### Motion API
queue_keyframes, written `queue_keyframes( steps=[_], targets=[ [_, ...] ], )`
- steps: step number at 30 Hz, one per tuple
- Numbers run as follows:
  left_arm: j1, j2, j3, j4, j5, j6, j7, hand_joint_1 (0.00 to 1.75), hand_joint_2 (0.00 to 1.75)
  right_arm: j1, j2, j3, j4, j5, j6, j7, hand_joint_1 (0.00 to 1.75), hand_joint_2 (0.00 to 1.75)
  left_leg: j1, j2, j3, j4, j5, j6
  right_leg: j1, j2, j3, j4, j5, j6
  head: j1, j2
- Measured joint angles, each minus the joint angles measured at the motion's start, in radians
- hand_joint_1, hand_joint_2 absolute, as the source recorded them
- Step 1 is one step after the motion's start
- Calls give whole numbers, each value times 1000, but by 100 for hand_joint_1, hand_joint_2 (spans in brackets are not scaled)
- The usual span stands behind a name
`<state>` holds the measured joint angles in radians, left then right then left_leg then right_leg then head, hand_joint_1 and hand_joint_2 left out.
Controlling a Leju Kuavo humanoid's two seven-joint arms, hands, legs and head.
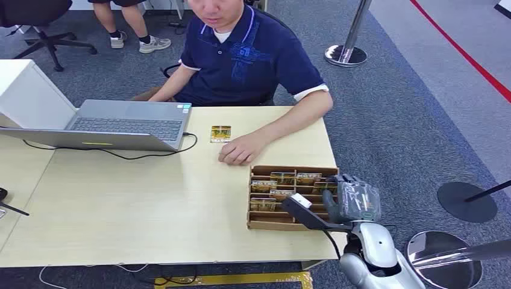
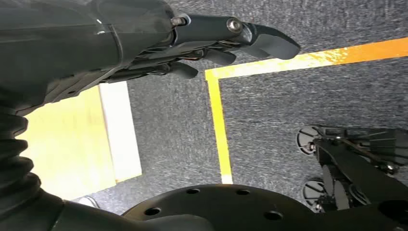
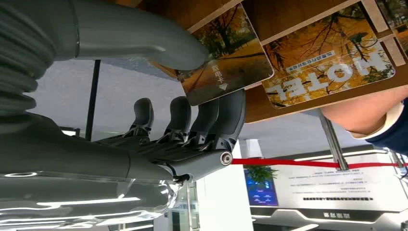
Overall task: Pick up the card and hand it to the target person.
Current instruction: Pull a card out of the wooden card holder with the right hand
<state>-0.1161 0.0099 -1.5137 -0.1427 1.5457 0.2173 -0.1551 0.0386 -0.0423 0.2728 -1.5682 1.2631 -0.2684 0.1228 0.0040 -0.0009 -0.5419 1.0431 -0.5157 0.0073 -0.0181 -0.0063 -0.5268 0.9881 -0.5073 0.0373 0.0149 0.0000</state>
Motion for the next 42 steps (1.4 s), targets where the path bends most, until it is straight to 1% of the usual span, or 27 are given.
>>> queue_keyframes(
  steps=[5,6,7,9,11,18,22,26,28,30,35,42],
  targets=[
    [0,0,0,0,0,0,2,0,175,0,1,0,0,0,0,0,108,175,0,0,0,0,0,0,0,0,0,0,0,0,0,0],
    [0,0,0,0,0,0,3,0,175,0,2,0,0,0,0,0,113,175,0,0,0,0,0,0,0,0,0,0,0,0,0,0],
    [0,0,0,0,0,0,3,0,175,0,2,0,0,0,0,0,119,175,0,0,0,0,0,0,0,0,0,0,0,0,0,0],
    [0,0,0,0,0,0,3,0,175,0,4,0,0,0,0,0,140,175,0,0,0,0,0,0,0,0,0,0,0,0,0,0],
    [0,0,0,0,0,0,3,0,175,-1,6,0,0,0,0,-1,152,175,0,0,0,0,0,0,0,0,0,0,0,0,0,0],
    [0,0,0,0,0,0,3,0,175,-2,8,0,0,0,0,-2,154,175,0,0,0,0,0,0,0,0,0,0,0,0,0,0],
    [0,0,0,0,0,0,3,0,175,-2,8,0,0,0,0,-2,158,175,0,0,0,0,0,0,0,0,0,0,1,1,0,0],
    [0,0,0,0,0,0,5,0,0,-2,9,0,0,0,0,-2,158,175,0,0,0,0,0,0,0,0,0,0,1,1,0,0],
    [0,0,0,0,0,-9,0,0,87,-2,11,0,0,0,1,-2,160,175,0,0,0,0,0,0,0,0,0,0,1,1,0,0],
    [0,1,0,0,-2,-37,-14,0,175,-2,14,0,0,1,4,-3,161,175,0,0,0,0,0,0,0,0,0,0,1,1,0,0],
    [1,4,0,0,-4,-96,-45,0,175,-3,20,-3,0,3,16,-12,161,175,0,0,0,0,0,0,0,0,0,-1,1,1,0,0],
    [1,9,0,0,-3,-103,-46,0,175,-5,25,-4,-20,-25,22,-42,161,175,0,0,0,0,0,1,0,0,0,-1,1,1,0,0]
  ],
)
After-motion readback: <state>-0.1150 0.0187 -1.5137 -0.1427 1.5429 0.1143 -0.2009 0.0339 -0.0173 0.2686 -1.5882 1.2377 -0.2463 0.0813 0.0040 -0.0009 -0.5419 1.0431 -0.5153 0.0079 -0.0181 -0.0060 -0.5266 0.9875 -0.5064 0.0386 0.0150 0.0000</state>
